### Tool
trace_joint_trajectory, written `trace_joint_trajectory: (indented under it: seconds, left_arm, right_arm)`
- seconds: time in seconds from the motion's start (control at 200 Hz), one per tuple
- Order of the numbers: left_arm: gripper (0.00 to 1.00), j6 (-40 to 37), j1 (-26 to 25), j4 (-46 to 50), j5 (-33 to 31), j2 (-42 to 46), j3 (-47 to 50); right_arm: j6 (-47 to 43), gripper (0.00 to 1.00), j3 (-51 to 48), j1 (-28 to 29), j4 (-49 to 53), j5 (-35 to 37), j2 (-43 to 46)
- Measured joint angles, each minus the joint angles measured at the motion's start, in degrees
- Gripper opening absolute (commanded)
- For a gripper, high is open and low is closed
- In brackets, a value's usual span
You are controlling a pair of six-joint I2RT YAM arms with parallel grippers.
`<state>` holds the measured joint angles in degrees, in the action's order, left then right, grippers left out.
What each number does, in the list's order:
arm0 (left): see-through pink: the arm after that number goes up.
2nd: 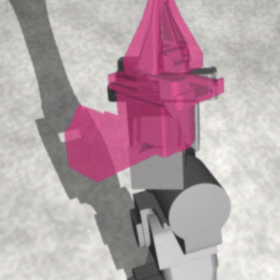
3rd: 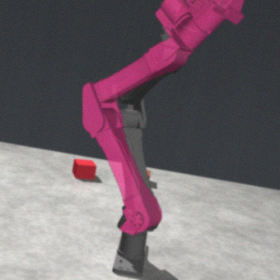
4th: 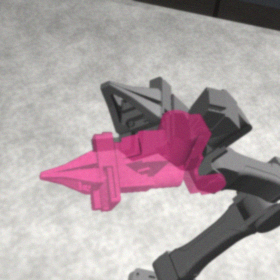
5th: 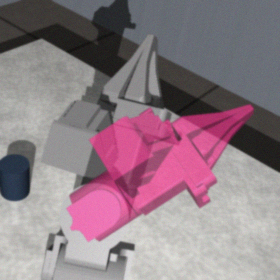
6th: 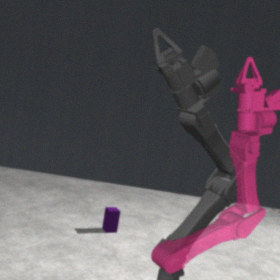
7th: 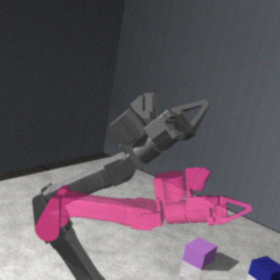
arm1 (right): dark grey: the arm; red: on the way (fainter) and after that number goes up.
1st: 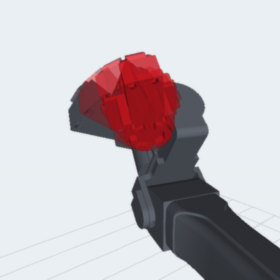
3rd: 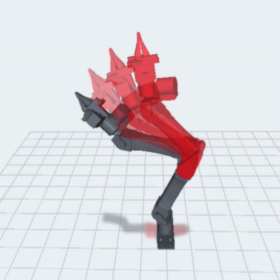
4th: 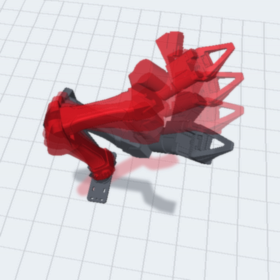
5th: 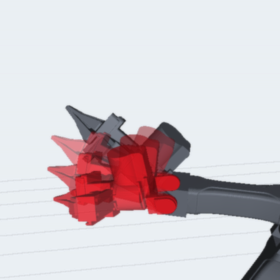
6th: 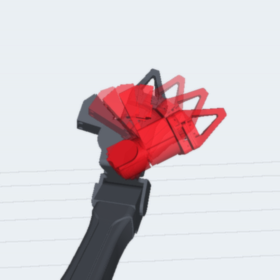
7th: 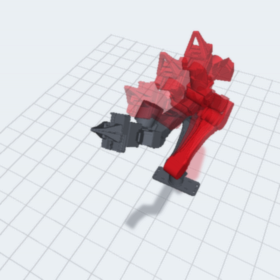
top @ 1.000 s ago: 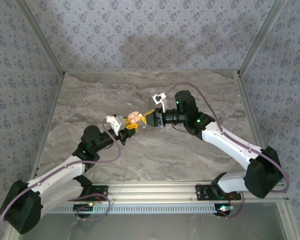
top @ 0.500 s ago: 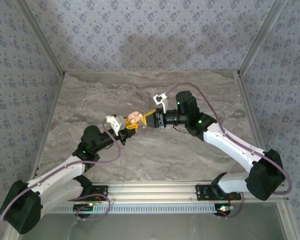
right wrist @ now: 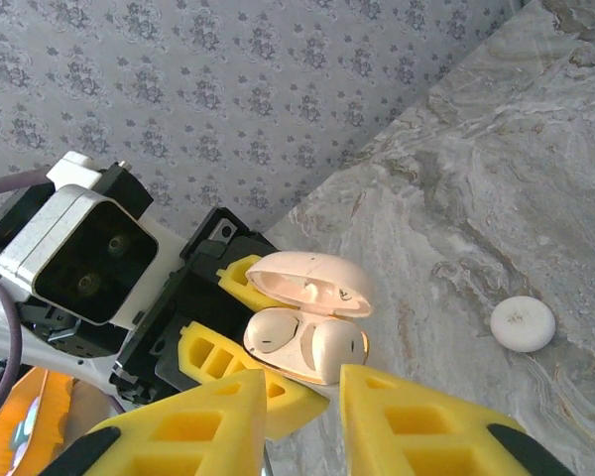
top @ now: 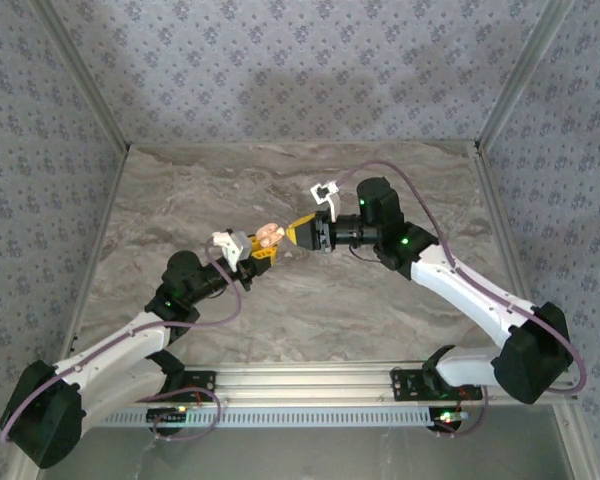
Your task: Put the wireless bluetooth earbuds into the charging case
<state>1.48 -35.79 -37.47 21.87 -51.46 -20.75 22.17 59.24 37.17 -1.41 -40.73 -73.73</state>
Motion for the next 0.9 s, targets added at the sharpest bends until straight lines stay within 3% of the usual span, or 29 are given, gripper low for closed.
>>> trace_joint_trajectory:
  seconds: [0.899]
  left_arm:
    - [0.1, -0.2, 0.0, 0.0, -0.2, 0.8, 0.0]
  right_arm:
    - [0.0, 0.2, 1.4, 0.8, -0.3, -0.9, -2.4]
